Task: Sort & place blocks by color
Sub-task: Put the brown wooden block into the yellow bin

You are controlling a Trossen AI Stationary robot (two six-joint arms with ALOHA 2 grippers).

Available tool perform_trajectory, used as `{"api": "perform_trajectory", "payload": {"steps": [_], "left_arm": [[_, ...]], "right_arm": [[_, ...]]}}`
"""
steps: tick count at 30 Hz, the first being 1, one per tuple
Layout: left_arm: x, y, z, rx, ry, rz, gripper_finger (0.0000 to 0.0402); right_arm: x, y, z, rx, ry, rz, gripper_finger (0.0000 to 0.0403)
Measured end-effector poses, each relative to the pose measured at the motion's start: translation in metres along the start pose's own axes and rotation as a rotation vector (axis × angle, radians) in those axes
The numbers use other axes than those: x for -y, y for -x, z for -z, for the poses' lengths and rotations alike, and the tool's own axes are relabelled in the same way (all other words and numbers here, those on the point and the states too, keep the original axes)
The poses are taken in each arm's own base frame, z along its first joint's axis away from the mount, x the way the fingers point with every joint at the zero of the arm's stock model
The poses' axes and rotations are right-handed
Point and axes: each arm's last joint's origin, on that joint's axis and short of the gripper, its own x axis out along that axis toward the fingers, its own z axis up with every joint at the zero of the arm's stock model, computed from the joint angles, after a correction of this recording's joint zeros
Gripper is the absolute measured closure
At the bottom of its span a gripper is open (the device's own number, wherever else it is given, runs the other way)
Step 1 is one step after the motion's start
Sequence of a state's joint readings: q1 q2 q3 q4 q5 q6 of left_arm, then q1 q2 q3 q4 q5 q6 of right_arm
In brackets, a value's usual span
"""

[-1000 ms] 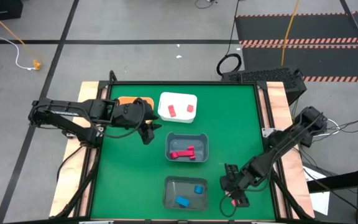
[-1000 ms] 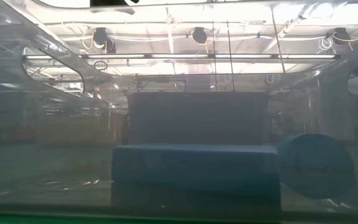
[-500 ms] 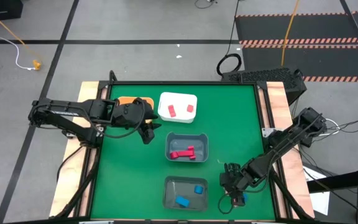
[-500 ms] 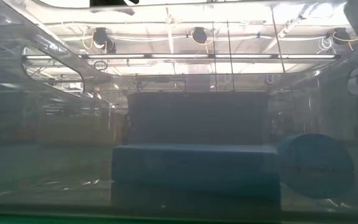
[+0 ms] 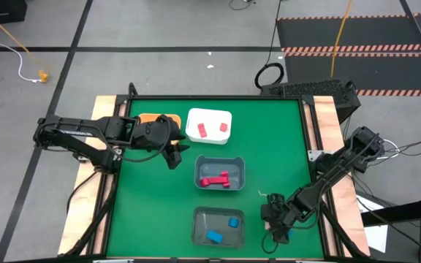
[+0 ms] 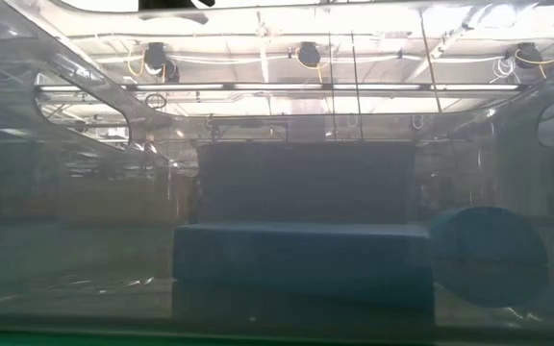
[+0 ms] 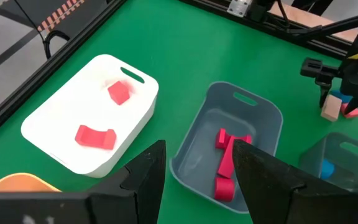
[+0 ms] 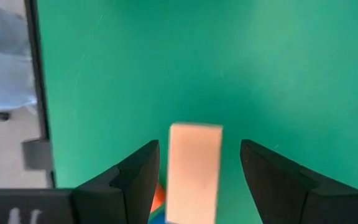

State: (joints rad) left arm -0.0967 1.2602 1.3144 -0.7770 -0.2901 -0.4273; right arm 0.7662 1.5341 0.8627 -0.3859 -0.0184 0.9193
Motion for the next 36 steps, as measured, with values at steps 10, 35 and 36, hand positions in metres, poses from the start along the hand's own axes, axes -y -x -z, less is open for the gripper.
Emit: {"api": "perform_trajectory", "payload": {"steps": [10,35,36], "left_arm": [[-0.001,0.0,0.001,-0.013,-0.007,-0.006,0.0215],[-0.002,0.0,0.004,-0.037,-0.012,-0.017,0.0215],[-0.002,0.0,0.004,-0.037,-0.011,-0.017,0.0215]], "right_arm": [[-0.006,0.0,-0.002,0.054,0.062,-0.035,0.0187],[-0.006,-0.027,0.01,0.025,0.056,0.071,0.0189],[-0.006,-0.028,0.01,0.026,0.042,0.072,0.0191]]}}
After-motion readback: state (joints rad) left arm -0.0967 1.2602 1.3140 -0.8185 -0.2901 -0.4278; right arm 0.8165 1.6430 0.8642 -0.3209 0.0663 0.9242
